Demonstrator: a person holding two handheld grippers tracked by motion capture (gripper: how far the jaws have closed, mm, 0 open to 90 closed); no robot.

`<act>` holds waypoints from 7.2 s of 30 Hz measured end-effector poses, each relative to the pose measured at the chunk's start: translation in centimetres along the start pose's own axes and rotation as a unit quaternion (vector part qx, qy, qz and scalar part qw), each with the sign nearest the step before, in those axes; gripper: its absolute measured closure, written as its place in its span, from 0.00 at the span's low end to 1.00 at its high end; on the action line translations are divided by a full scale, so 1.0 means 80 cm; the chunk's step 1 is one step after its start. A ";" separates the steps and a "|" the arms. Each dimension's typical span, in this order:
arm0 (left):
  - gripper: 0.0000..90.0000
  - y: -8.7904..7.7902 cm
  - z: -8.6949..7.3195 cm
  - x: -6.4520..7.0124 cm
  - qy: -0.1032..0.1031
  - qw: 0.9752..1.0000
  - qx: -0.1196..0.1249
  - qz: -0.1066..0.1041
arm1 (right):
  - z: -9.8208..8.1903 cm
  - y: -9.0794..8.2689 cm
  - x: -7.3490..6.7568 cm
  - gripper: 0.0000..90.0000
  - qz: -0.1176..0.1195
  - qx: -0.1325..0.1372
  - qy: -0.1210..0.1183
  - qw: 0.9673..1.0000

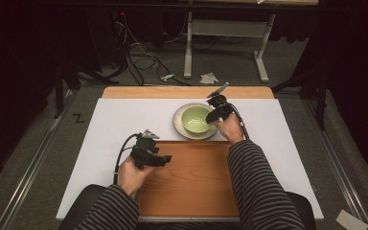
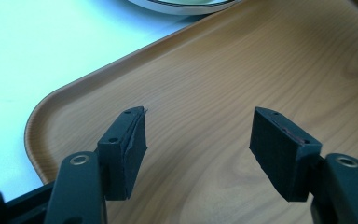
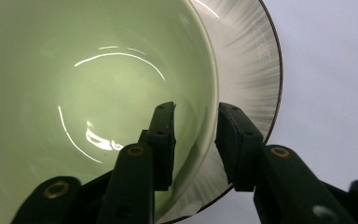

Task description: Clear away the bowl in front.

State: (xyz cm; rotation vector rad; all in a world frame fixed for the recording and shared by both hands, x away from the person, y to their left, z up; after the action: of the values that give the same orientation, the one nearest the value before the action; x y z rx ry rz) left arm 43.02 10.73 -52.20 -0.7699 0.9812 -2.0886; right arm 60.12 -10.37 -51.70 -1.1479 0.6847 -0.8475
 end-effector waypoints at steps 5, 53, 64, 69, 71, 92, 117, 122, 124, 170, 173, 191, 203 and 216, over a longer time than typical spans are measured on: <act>0.40 0.000 0.000 0.000 0.000 1.000 -0.001 0.000 | 0.000 0.003 -0.002 0.85 0.009 -0.004 0.007 1.000; 0.40 0.002 -0.001 0.001 0.001 1.000 -0.006 -0.004 | -0.002 -0.037 0.014 0.96 0.046 0.053 0.038 0.997; 0.40 0.002 -0.001 0.001 0.000 1.000 -0.006 -0.005 | -0.005 -0.043 0.008 0.96 0.049 0.052 0.019 0.997; 0.40 0.002 -0.001 0.000 0.002 1.000 -0.008 -0.005 | -0.007 -0.048 0.005 0.96 0.052 0.051 0.014 0.997; 0.40 0.002 -0.001 0.000 0.002 1.000 -0.009 -0.005 | -0.007 -0.049 0.004 0.96 0.053 0.051 0.012 0.997; 0.40 0.003 -0.001 0.000 0.001 1.000 -0.009 -0.005 | -0.023 -0.062 -0.015 0.96 0.065 0.038 -0.034 0.997; 0.40 0.003 -0.001 0.000 0.000 1.000 -0.010 -0.005 | -0.050 -0.077 -0.027 0.95 0.083 0.034 -0.061 0.994; 0.40 0.004 -0.001 0.000 -0.001 1.000 -0.009 -0.005 | -0.058 -0.077 -0.033 0.95 0.093 0.036 -0.067 0.993; 0.40 0.004 -0.001 0.000 0.000 1.000 -0.011 -0.006 | -0.062 -0.077 -0.034 0.95 0.091 0.033 -0.073 0.993; 0.40 0.005 -0.002 0.001 -0.001 1.000 -0.015 -0.008 | -0.120 -0.080 -0.071 0.95 0.126 0.021 -0.121 0.984; 0.40 0.005 -0.002 0.001 0.000 1.000 -0.016 -0.009 | -0.125 -0.077 -0.075 0.95 0.131 0.019 -0.119 0.984; 0.40 0.005 -0.002 0.001 0.001 1.000 -0.016 -0.010 | -0.145 -0.054 -0.092 0.95 0.142 -0.011 -0.138 0.980; 0.40 0.004 -0.002 0.000 -0.001 1.000 -0.013 -0.008 | -0.148 -0.045 -0.093 0.94 0.143 -0.020 -0.137 0.980; 0.40 0.005 -0.002 0.001 -0.001 1.000 -0.014 -0.008 | -0.146 -0.043 -0.089 0.95 0.146 -0.017 -0.127 0.981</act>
State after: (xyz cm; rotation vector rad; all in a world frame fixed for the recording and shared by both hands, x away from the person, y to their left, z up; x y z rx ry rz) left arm 43.01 10.55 -52.57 -0.7958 1.0077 -2.0925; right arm 46.01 -10.66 -51.36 -1.1292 0.6384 -0.4339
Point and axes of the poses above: each handheld gripper's, and its own axes: y roughly forward along the jaws, z roughly out of its top, x roughly to its right, the point moved 7 cm from there along y, roughly forward along the jaws, and after that the axes turned 7 degrees about -x, right-handed, at the moved point
